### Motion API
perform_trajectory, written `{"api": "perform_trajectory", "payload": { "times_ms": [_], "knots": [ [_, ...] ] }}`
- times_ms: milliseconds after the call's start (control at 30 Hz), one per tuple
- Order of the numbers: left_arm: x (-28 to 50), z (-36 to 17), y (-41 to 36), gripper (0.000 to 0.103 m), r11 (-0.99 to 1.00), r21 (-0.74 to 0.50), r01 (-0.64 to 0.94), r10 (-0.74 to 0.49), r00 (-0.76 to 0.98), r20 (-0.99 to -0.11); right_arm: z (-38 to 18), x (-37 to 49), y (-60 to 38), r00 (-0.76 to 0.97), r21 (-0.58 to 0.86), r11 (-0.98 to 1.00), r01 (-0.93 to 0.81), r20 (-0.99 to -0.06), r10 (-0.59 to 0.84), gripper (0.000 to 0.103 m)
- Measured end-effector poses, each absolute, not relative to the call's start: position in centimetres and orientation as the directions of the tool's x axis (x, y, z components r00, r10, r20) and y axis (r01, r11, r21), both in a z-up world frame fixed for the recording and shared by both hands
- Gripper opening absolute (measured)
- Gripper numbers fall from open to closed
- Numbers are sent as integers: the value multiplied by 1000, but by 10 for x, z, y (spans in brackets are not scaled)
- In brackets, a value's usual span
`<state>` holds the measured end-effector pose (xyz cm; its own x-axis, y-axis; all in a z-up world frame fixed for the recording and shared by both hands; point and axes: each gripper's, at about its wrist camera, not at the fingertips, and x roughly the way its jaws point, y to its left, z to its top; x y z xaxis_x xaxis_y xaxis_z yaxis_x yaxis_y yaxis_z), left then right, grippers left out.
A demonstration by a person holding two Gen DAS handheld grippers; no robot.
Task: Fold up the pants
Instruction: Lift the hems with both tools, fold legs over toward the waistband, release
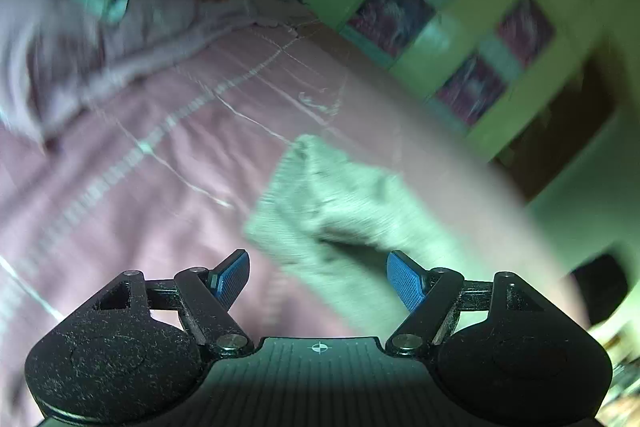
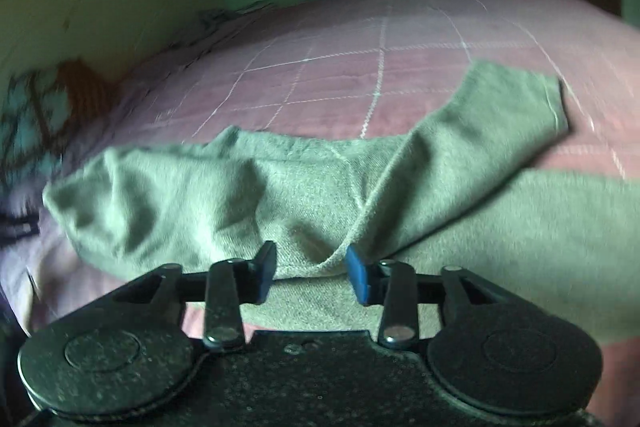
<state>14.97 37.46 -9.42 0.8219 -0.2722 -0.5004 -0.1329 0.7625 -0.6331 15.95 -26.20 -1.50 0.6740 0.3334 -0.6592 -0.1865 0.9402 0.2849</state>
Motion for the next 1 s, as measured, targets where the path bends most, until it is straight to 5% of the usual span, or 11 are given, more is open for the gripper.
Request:
{"api": "perform_trajectory", "payload": {
  "times_ms": [100, 233, 333, 400, 433, 533, 667, 767, 833, 900, 1000],
  "knots": [
    [172, -105, 373, 75, 619, -773, -139, -374, 813, -445, -24, 171, -279, 643, 417, 906, -71, -676, 361, 48],
    [202, -121, 356, 74, 586, -773, -243, -363, 774, -518, -37, 185, -286, 608, 500, 863, 74, -708, 359, 50],
    [229, -121, 347, 44, 665, -689, -288, -322, 722, -612, -39, 203, -269, 559, 338, 937, 90, -796, 233, 65],
    [242, -112, 345, 28, 691, -664, -285, -312, 712, -629, -50, 215, -255, 537, 264, 962, 72, -823, 186, 39],
    [246, -101, 344, 25, 701, -668, -249, -319, 728, -607, -52, 220, -257, 533, 261, 963, 65, -825, 188, 7],
    [259, -65, 339, 23, 706, -697, -125, -340, 804, -488, -35, 223, -275, 624, 357, 933, 54, -742, 247, 4],
    [261, -42, 352, 23, 686, -726, 44, -378, 874, -304, 15, 178, -287, 831, 422, 902, -92, -466, 304, 5],
    [261, -72, 361, 23, 731, -679, -69, -368, 799, -476, 11, 134, -297, 880, 433, 890, -141, -358, 313, 5],
    [262, -107, 357, 22, 802, -560, -207, -312, 654, -689, -23, 123, -294, 841, 365, 924, -112, -460, 284, 8],
    [247, -114, 357, 22, 775, -596, -212, -318, 683, -657, -73, 134, -292, 705, 353, 936, -4, -662, 253, 7],
    [244, -110, 354, 22, 766, -605, -218, -310, 699, -645, -87, 122, -303, 726, 433, 900, 46, -634, 268, 7]
  ]
}}
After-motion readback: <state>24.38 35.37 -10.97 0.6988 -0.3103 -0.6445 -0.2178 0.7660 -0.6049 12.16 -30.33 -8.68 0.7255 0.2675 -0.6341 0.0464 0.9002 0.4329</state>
